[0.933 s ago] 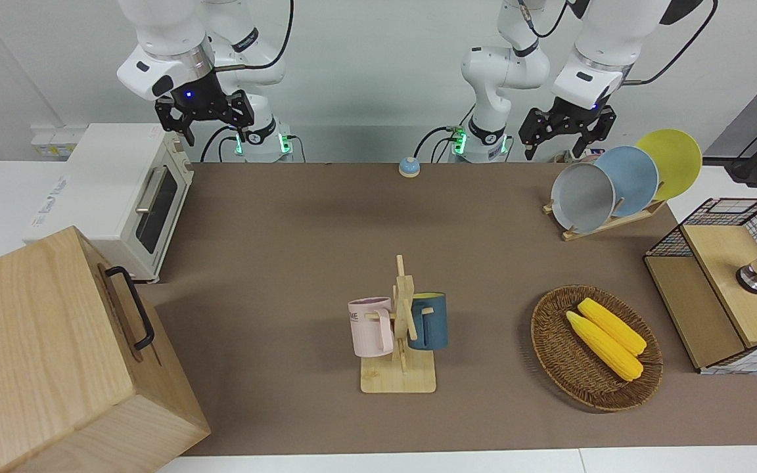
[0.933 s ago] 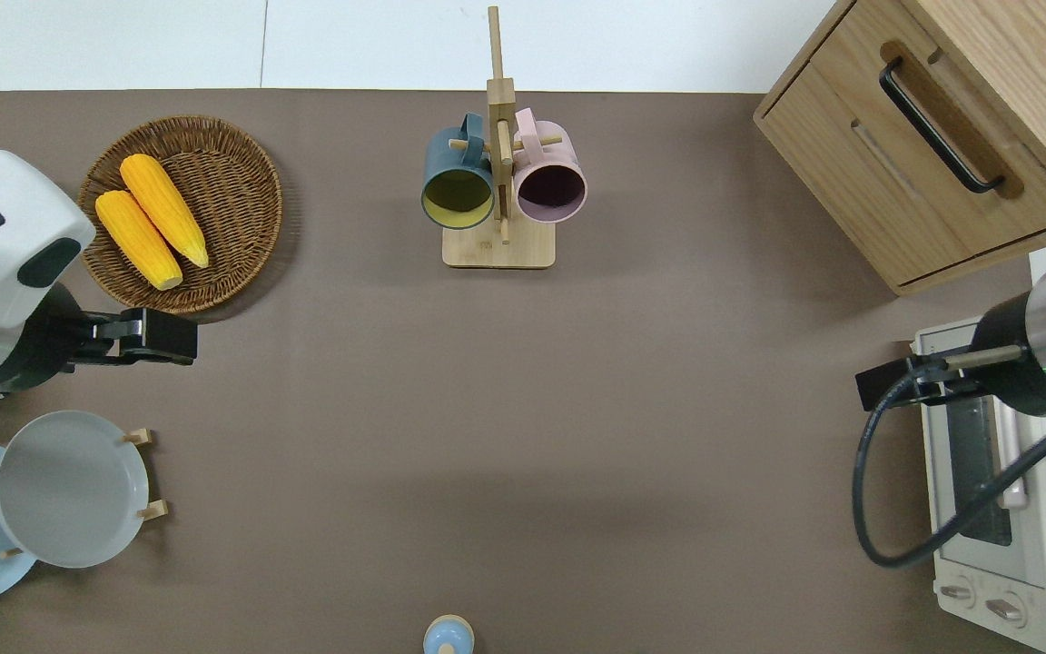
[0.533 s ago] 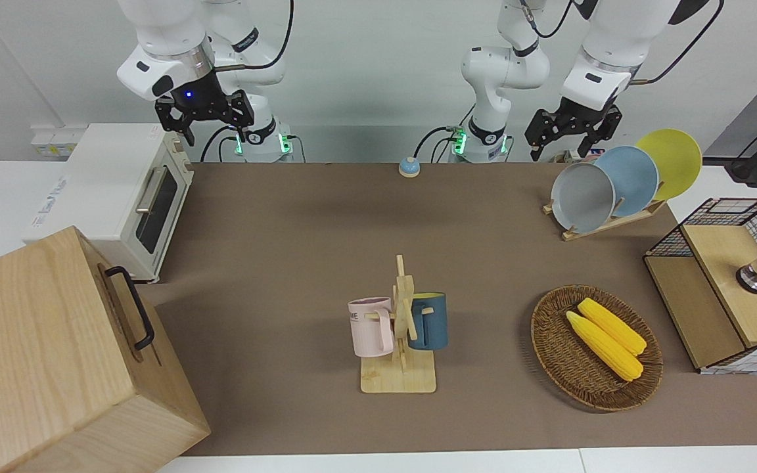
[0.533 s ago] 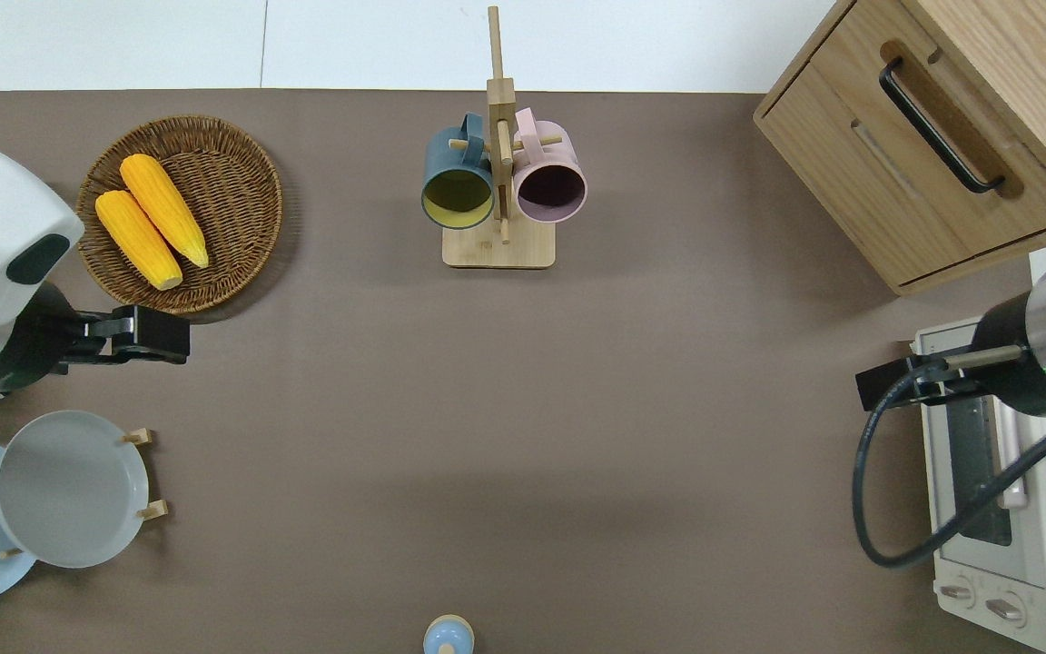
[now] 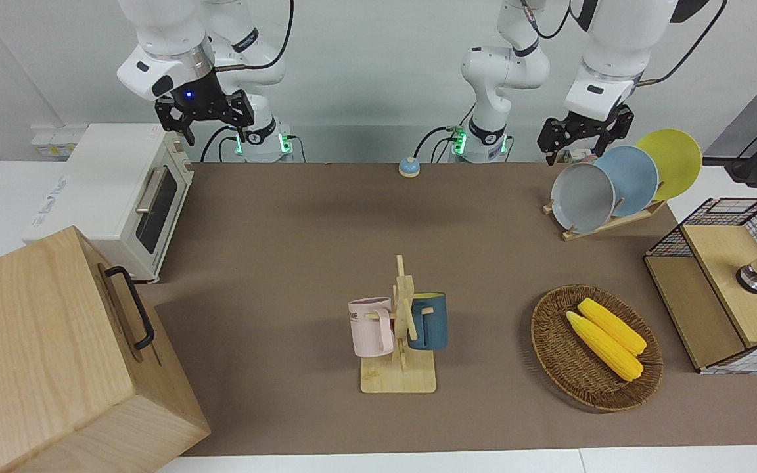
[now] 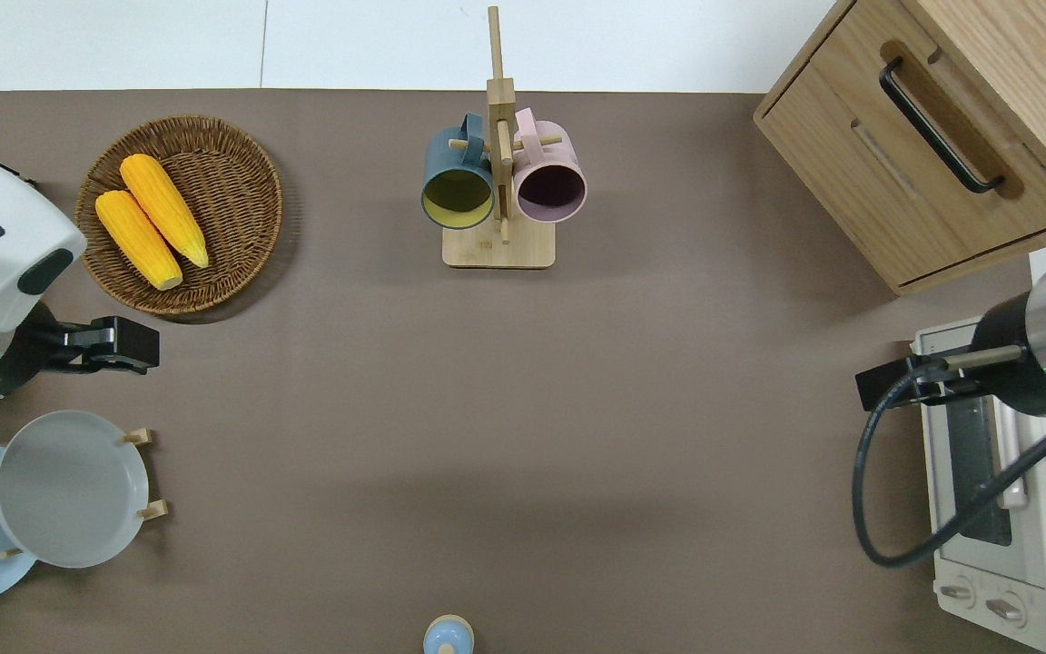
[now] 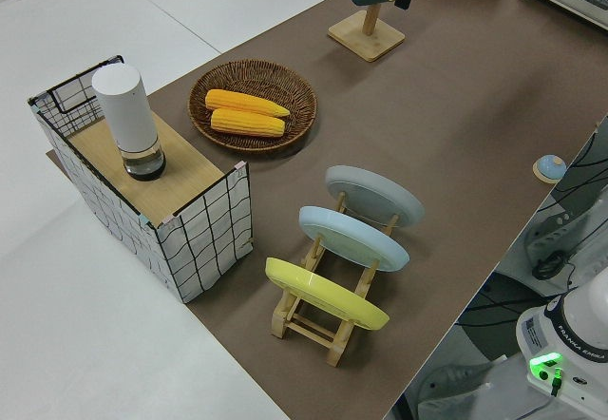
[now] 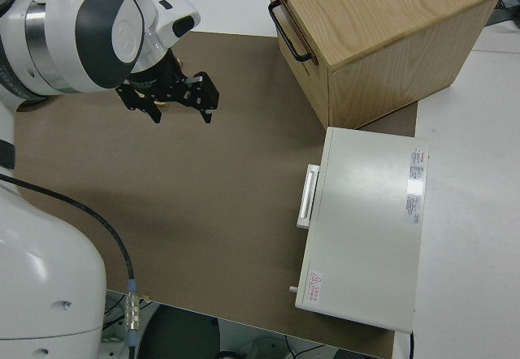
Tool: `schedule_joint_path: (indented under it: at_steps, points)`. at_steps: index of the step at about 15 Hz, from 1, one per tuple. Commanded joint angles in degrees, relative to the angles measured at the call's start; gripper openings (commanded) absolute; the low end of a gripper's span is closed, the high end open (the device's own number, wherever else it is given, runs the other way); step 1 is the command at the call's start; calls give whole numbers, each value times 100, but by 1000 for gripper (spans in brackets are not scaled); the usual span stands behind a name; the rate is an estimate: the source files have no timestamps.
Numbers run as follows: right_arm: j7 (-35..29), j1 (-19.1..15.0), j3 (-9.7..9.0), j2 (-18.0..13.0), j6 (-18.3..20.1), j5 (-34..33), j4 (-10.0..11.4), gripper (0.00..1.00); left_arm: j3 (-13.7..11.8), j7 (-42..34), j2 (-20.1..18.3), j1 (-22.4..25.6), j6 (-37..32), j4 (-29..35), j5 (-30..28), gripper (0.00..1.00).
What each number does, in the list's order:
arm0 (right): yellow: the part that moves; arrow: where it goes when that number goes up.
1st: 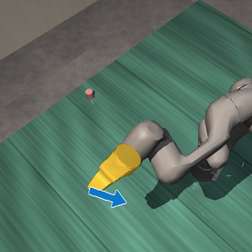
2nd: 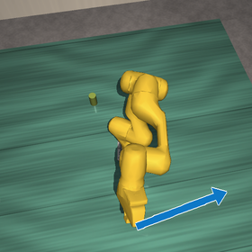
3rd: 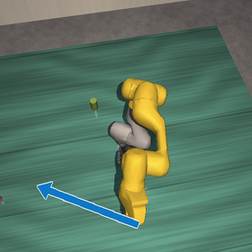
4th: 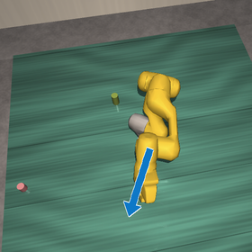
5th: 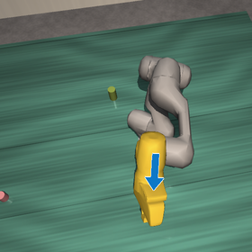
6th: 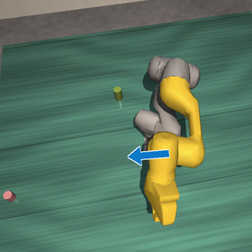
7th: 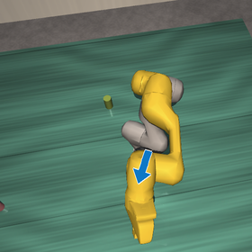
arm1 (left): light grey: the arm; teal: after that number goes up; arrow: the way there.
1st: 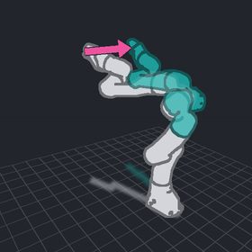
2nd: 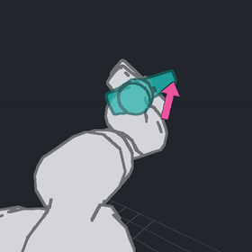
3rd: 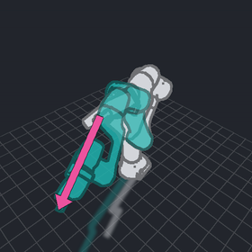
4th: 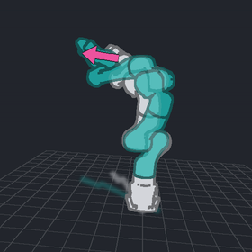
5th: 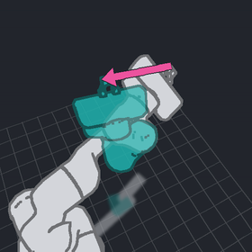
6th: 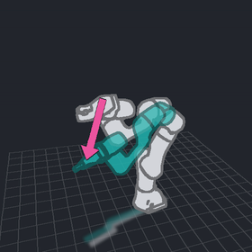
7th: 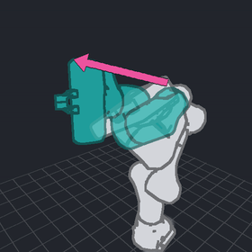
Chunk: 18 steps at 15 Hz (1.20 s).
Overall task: Pick gray plate from low plate rack and place it on table with left arm
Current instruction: 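Move the left gripper down toward the gray plate in the low rack, then grasp the rim of the front gray plate with the left gripper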
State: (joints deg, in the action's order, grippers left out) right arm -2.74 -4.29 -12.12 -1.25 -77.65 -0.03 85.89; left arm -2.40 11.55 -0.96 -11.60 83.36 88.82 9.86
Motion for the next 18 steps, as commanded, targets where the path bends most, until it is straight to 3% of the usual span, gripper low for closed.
schedule_joint_path:
  at_steps: [1,8,12,18]
  points:
    - [-43,-151,-115,-24,83,21,-37,987,-6,-65,-396,-44,66,829,944,998]
    - [-43,-151,-115,-24,83,21,-37,990,-50,-56,-458,-27,232,1892,2133,998]
    - [-43,-151,-115,-24,83,21,-37,990,-568,-56,-440,-45,347,2297,2151,995]
    - [-43,-151,-115,-24,83,12,-37,990,-1104,-47,-221,-18,1084,2842,2151,995]
